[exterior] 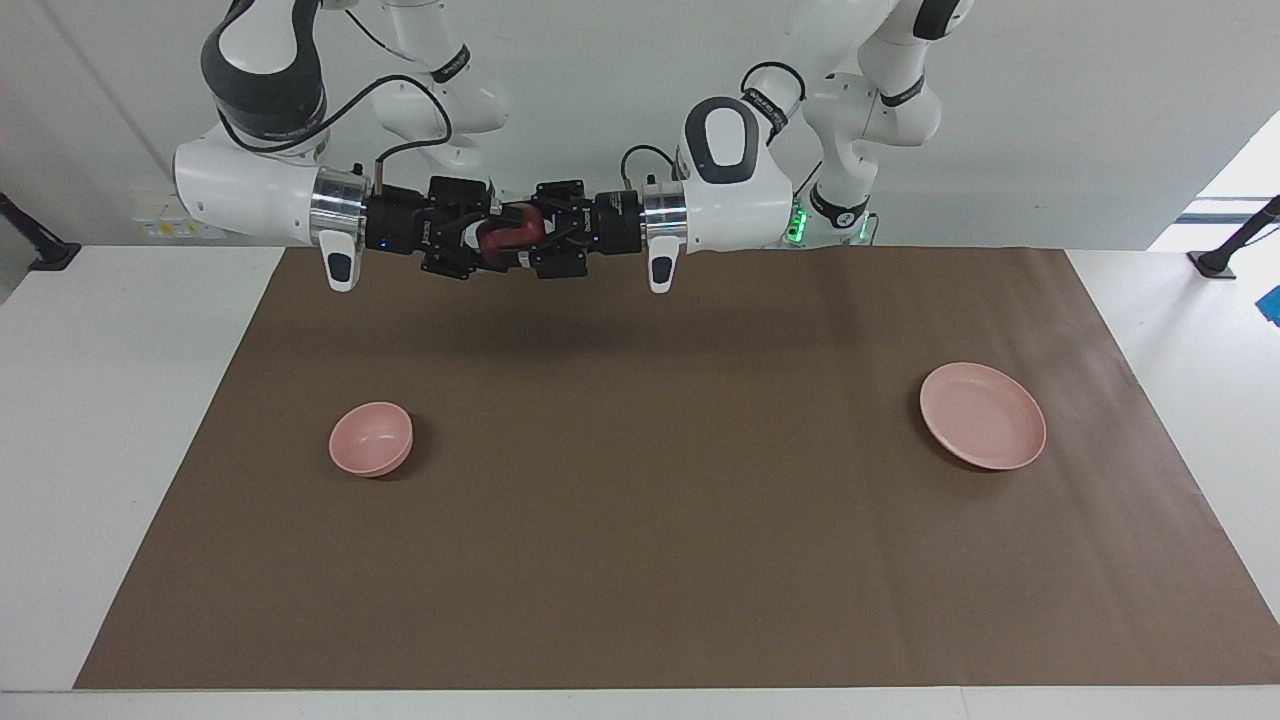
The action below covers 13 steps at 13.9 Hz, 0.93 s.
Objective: Move apple from plate to bowl
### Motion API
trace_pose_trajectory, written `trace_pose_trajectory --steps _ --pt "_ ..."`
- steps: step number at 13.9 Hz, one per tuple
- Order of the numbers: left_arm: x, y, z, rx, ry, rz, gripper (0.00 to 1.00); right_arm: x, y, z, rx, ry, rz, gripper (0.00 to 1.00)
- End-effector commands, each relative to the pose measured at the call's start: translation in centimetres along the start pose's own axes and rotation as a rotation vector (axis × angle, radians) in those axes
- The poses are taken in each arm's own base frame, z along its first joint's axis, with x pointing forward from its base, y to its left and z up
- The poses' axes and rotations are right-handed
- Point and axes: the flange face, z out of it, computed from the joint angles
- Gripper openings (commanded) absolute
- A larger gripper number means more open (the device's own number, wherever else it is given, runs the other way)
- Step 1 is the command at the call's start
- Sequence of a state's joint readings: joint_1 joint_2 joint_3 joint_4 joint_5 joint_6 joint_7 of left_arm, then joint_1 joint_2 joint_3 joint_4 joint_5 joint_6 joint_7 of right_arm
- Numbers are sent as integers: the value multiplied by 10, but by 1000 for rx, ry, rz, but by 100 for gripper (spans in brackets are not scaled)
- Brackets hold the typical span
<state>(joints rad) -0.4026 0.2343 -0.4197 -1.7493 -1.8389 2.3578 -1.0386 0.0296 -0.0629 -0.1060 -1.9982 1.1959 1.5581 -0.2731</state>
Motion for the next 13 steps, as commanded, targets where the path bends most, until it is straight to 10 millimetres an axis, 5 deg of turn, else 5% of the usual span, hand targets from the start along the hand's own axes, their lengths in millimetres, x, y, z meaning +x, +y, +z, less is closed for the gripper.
trace_pose_trajectory --steps 1,5,9,10,11,13 --pt "-15 -2 9 -13 -32 15 0 -11 5 5 6 -20 34 84" --pt "-15 -2 10 -13 -31 25 0 -9 5 5 -12 -24 35 8" --pt "-15 -3 10 -13 -30 27 0 -7 4 5 -17 -25 28 0" --pt "-15 -3 11 -13 -31 29 43 -7 4 5 -17 -25 28 0" --pt "-16 -2 10 -14 -31 31 99 -7 5 4 -17 -24 30 0" --pt "-16 -1 9 -16 -32 31 100 -7 5 4 -18 -23 29 0"
